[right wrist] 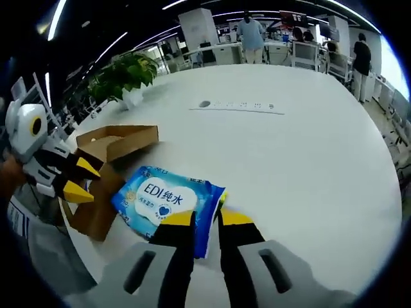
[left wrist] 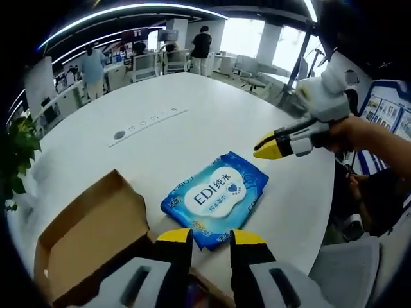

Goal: Operate the shoe box by opening the lid, removing the specified soft item, and placing it in the target area until the item is outside and the box remains undamaged.

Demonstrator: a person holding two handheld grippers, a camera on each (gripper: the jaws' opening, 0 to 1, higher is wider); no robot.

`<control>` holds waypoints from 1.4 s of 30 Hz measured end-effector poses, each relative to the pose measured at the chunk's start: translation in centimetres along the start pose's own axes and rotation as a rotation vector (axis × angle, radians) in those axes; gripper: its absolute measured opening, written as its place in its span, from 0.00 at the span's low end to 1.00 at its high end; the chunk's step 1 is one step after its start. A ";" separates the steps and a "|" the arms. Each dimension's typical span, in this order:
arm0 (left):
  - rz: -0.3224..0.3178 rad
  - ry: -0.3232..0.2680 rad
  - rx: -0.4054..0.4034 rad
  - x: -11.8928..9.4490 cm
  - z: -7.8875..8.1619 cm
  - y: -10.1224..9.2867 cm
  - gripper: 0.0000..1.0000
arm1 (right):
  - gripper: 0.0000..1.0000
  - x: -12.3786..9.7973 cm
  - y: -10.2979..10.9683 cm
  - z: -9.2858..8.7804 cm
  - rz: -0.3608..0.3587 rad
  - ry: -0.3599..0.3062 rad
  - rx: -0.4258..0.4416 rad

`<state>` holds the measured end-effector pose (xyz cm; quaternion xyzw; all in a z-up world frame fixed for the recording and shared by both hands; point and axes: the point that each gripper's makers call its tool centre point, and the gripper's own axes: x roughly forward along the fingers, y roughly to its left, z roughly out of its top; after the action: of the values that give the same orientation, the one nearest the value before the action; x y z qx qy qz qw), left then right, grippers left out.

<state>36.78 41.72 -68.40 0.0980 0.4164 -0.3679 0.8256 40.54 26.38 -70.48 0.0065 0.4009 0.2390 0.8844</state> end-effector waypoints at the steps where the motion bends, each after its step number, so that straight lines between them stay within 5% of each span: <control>1: -0.002 -0.003 0.009 -0.2 0.0 -0.1 0.23 | 0.13 -0.2 0.1 0.1 -0.003 -0.002 -0.013; 20: -0.018 -0.023 0.055 -3.4 -1.4 -0.1 0.30 | 0.24 -4.6 4.5 2.0 0.012 -0.033 -0.155; 42: -0.012 -0.059 0.054 -7.3 -4.2 3.5 0.28 | 0.31 -3.9 12.2 5.4 0.149 -0.064 -0.351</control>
<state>33.77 50.01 -65.99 0.1067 0.3826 -0.3866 0.8323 37.08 36.44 -61.62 -0.1108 0.3229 0.3696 0.8642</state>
